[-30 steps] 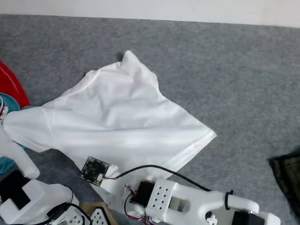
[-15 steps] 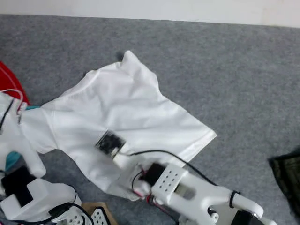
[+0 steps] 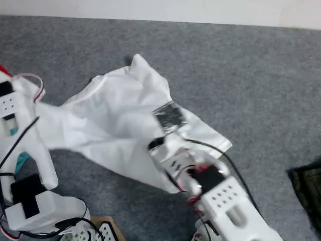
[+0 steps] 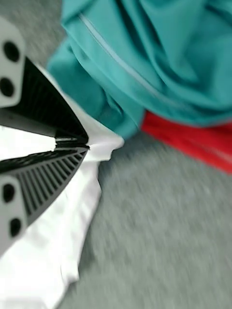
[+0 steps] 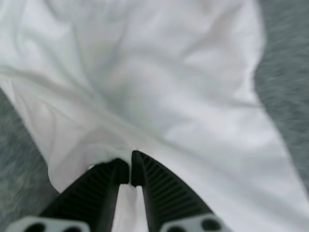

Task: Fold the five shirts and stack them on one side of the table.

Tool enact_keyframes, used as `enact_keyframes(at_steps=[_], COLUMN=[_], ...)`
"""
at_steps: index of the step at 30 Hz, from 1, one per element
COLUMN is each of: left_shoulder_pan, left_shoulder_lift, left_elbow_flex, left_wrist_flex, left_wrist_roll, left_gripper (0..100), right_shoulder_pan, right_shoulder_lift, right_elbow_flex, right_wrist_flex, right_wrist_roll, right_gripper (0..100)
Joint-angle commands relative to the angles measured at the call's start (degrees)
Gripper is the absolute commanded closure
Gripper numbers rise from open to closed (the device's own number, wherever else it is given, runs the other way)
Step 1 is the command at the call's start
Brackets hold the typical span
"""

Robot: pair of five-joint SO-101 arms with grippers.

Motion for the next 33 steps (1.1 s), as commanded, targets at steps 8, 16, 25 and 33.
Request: enact_keyframes(at_steps=[8,16,25,33], left_shoulder_pan=[11.2,13.2,13.0,8.5], left_shoulder_lift=[-0.9,-0.9,-0.9,-0.9], left_elbow_flex=[-25.4,-42.1,-66.8,-87.6], left_wrist_flex=[8.2,19.4,32.3,35.3], left_wrist_roll=[0.6,0.6,0.5,0.4], left_gripper=[99,99,99,99], right_shoulder_pan=[14.4,22.7,23.3,23.3], right_shoulder_lift=[-6.9,-6.5,12.6,27.2], right_elbow_flex=[-19.9,-35.7,-68.1,-103.0], right_wrist_flex=[13.2,20.6,37.3,50.8], right_wrist_roll=[2.5,2.7,4.2,4.5], right_gripper=[99.2,99.2,99.2,99.2])
